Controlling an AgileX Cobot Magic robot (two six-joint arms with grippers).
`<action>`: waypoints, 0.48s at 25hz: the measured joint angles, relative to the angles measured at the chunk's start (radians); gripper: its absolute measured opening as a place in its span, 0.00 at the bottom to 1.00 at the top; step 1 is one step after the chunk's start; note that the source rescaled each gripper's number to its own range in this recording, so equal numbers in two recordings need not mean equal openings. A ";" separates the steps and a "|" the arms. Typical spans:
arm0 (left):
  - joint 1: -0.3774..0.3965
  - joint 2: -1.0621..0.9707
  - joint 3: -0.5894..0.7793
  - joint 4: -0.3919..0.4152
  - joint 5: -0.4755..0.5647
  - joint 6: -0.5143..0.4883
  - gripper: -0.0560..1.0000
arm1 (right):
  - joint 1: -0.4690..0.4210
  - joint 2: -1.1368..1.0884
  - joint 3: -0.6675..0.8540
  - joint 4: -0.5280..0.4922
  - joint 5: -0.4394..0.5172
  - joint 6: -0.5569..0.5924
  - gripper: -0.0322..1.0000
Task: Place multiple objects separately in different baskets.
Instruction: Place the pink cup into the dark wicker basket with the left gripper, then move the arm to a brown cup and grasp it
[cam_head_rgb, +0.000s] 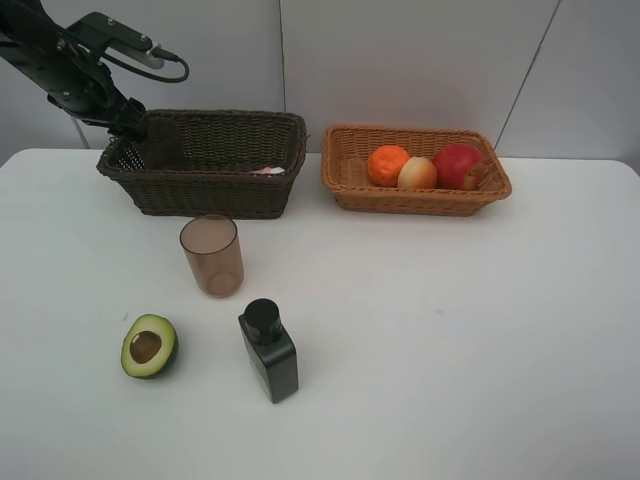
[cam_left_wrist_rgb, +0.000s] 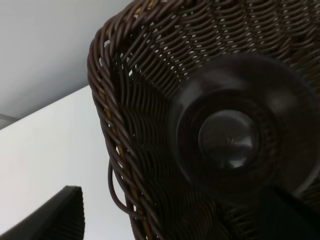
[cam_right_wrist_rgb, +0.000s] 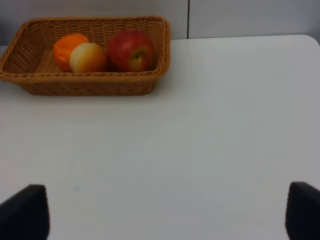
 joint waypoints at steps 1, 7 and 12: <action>0.000 0.000 0.000 0.000 0.000 0.002 0.93 | 0.000 0.000 0.000 0.000 0.000 0.000 1.00; 0.000 0.000 0.000 -0.003 0.012 0.003 0.93 | 0.000 0.000 0.000 0.000 0.000 0.000 1.00; 0.000 -0.001 0.000 -0.003 0.022 0.003 0.93 | 0.000 0.000 0.000 0.000 0.000 0.000 1.00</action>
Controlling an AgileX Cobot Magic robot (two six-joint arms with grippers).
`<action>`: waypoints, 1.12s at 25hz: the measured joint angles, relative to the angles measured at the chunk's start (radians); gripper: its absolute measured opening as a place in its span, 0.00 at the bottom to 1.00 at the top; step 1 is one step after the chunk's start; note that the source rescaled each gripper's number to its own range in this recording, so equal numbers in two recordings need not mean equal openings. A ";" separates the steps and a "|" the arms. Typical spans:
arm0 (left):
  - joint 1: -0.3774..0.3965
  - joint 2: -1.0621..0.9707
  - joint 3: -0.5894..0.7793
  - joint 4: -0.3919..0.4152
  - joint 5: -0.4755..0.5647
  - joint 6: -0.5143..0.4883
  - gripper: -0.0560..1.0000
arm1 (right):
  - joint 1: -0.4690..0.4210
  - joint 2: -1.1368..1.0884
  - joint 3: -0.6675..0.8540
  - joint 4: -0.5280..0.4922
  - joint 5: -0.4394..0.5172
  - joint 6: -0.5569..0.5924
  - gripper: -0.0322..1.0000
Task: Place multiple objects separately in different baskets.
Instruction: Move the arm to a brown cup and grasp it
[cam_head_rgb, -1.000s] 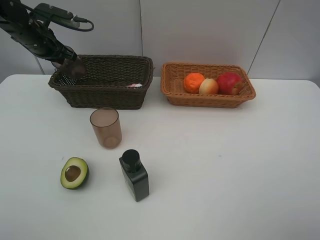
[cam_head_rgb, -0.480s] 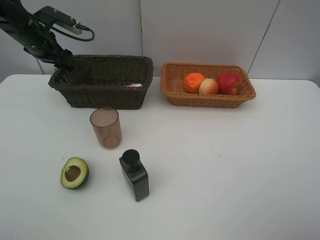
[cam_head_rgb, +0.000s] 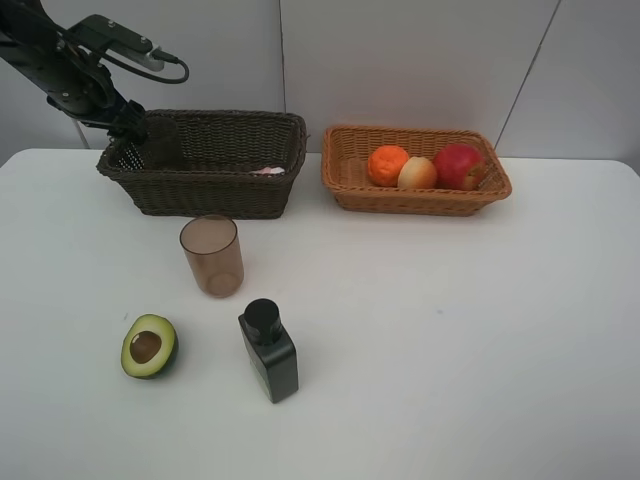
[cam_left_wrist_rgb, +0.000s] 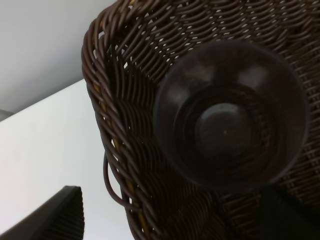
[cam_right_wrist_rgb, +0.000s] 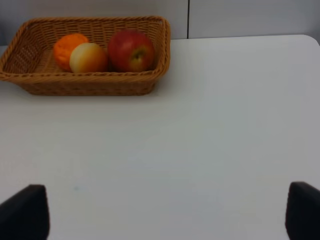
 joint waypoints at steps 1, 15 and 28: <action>0.000 -0.004 0.000 -0.001 0.004 0.000 0.93 | 0.000 0.000 0.000 0.000 0.000 0.000 1.00; 0.000 -0.151 0.000 -0.004 0.170 0.007 0.93 | 0.000 0.000 0.000 0.000 0.000 0.000 1.00; -0.143 -0.271 0.000 -0.009 0.352 0.017 0.99 | 0.000 0.000 0.000 0.000 0.000 0.000 1.00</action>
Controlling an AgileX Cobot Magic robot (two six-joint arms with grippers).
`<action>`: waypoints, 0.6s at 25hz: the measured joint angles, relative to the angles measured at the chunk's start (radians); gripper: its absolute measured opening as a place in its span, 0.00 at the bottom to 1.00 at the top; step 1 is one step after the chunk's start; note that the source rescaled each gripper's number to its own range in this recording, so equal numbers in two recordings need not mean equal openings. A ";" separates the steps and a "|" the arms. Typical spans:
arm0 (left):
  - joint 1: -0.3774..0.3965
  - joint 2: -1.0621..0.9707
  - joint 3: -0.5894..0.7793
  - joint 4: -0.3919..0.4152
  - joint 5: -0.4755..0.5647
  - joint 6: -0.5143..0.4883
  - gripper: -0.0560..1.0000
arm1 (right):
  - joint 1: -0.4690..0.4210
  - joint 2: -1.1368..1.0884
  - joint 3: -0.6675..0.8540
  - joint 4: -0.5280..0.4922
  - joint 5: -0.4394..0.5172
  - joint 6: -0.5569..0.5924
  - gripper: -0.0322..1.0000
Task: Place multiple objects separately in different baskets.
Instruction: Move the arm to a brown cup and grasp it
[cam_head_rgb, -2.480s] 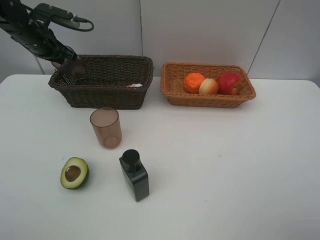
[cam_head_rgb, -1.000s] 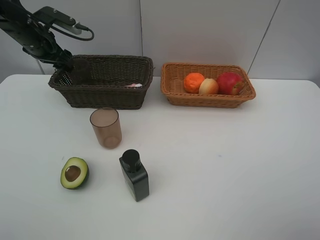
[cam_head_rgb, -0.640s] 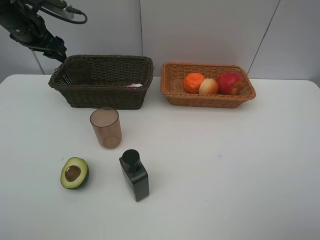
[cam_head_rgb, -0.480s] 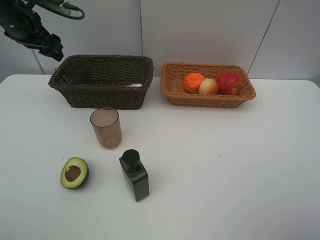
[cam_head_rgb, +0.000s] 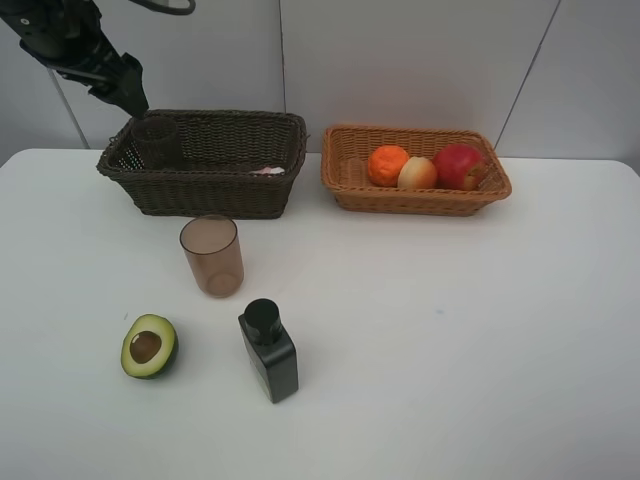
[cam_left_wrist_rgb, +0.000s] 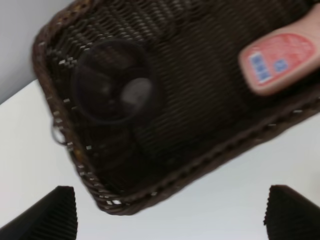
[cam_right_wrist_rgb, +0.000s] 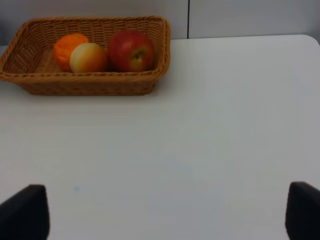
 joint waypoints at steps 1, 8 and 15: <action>-0.018 -0.008 0.000 -0.002 0.016 -0.010 0.99 | 0.000 0.000 0.000 0.000 0.000 0.000 1.00; -0.126 -0.022 0.000 -0.009 0.136 -0.109 0.99 | 0.000 0.000 0.000 0.000 0.000 0.000 1.00; -0.207 -0.022 0.000 -0.009 0.241 -0.167 0.99 | 0.000 0.000 0.000 0.001 0.000 0.000 1.00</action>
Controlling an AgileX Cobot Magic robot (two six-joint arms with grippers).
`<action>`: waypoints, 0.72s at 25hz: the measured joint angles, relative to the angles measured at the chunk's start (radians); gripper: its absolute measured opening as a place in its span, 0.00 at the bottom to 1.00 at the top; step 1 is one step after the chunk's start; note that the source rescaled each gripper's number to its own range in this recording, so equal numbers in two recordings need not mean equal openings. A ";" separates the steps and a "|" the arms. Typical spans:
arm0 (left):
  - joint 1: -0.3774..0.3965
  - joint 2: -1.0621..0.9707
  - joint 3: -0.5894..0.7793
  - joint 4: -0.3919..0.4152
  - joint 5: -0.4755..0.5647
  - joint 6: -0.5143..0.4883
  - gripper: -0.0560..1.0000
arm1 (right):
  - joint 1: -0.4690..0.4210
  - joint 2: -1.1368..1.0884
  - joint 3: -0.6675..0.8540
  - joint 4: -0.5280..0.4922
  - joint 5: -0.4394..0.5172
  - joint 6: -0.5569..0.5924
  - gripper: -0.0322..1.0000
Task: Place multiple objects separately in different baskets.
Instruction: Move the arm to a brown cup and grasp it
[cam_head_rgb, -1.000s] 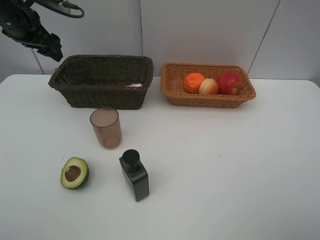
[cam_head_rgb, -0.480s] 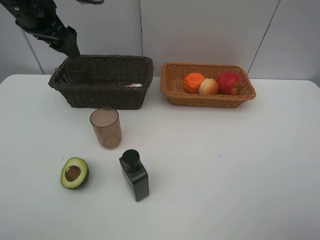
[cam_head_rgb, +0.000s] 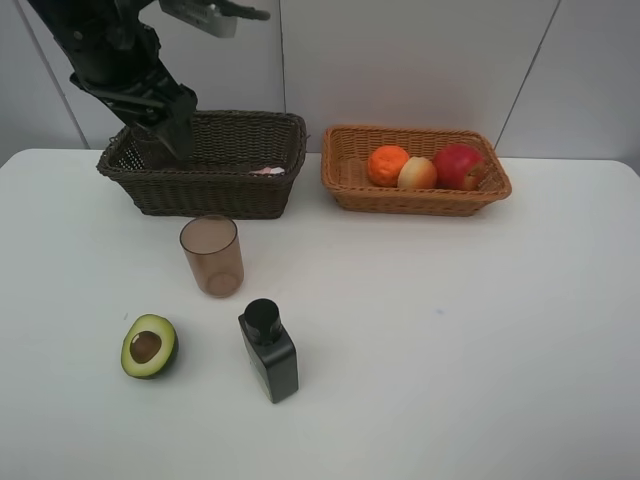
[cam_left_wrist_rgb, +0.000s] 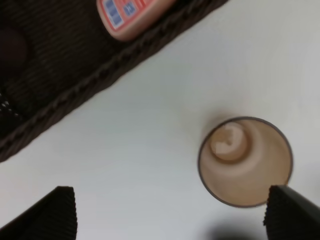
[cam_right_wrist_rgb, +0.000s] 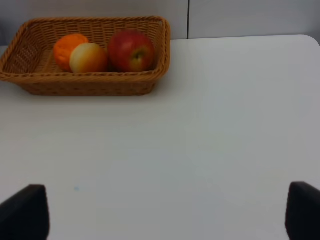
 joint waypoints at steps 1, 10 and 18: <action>-0.008 0.001 0.000 0.000 0.007 -0.009 0.99 | 0.000 0.000 0.000 0.000 0.000 0.000 1.00; -0.031 0.066 0.040 0.000 0.018 -0.042 0.99 | 0.000 0.000 0.000 0.000 0.000 0.000 1.00; -0.031 0.127 0.074 0.000 -0.023 -0.060 0.99 | 0.000 0.000 0.000 0.000 0.000 0.000 1.00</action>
